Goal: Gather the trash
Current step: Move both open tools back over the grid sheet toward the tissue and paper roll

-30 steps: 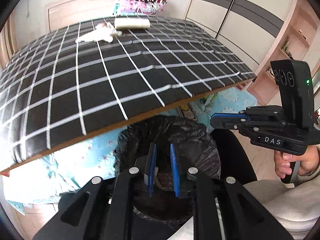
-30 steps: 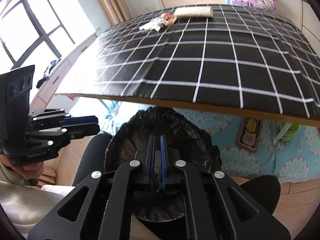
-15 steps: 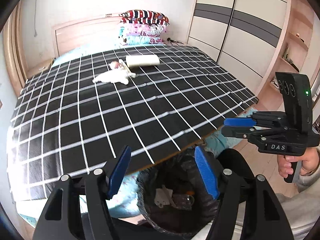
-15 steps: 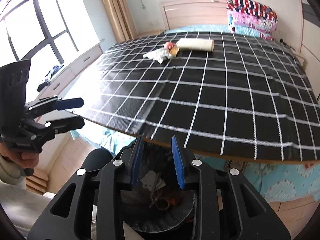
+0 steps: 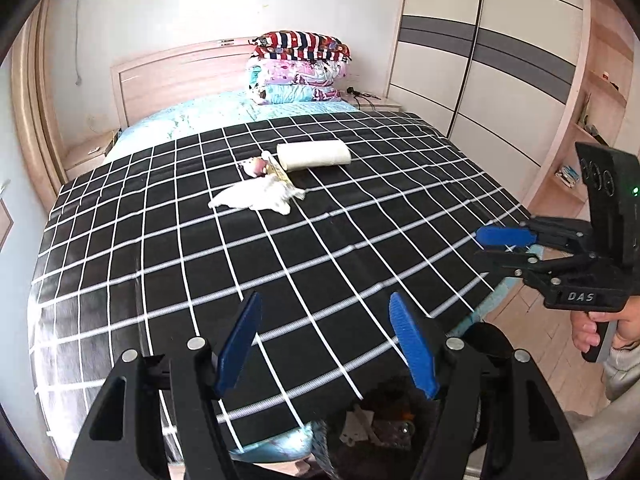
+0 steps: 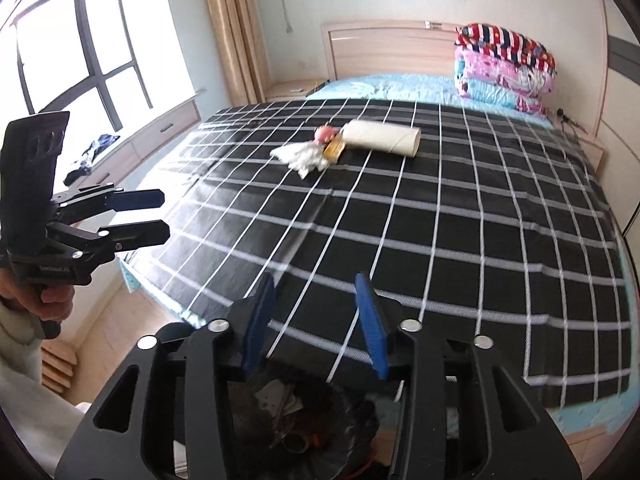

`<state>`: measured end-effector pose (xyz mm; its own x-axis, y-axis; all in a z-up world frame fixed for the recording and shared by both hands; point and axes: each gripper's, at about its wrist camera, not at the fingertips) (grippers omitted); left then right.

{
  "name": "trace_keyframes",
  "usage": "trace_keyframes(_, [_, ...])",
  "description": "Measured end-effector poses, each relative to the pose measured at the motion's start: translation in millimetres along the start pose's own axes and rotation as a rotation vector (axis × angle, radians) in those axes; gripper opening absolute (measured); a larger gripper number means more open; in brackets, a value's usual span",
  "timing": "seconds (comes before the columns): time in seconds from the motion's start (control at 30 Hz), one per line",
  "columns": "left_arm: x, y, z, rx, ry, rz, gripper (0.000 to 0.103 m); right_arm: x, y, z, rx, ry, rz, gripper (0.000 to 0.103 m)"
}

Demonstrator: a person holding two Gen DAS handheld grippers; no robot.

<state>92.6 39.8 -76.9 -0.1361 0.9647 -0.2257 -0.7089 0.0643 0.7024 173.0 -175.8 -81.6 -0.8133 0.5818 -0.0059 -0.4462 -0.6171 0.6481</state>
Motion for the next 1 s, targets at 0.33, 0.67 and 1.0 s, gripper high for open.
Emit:
trace_keyframes(0.33, [18, -25, 36, -0.001, 0.015, 0.008, 0.064, -31, -19, 46, -0.008, 0.099, -0.042, 0.056])
trace_keyframes(0.67, [32, -59, 69, 0.017, 0.015, 0.000, 0.064, -52, -49, 91, -0.019, 0.223, -0.040, 0.070])
trace_keyframes(1.0, [51, -100, 97, 0.052, 0.057, -0.022, 0.064, -79, -99, 121, 0.015, 0.280, -0.002, 0.077])
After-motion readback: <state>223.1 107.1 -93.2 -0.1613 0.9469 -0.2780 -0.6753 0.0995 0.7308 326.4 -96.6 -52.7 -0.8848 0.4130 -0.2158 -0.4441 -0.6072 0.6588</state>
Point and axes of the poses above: each gripper's, at about its wrist camera, not at the fingertips, and y roughly against the way its jaws point, x to its left, z to its top, and after that the axes turned 12 degrees about y, right-handed
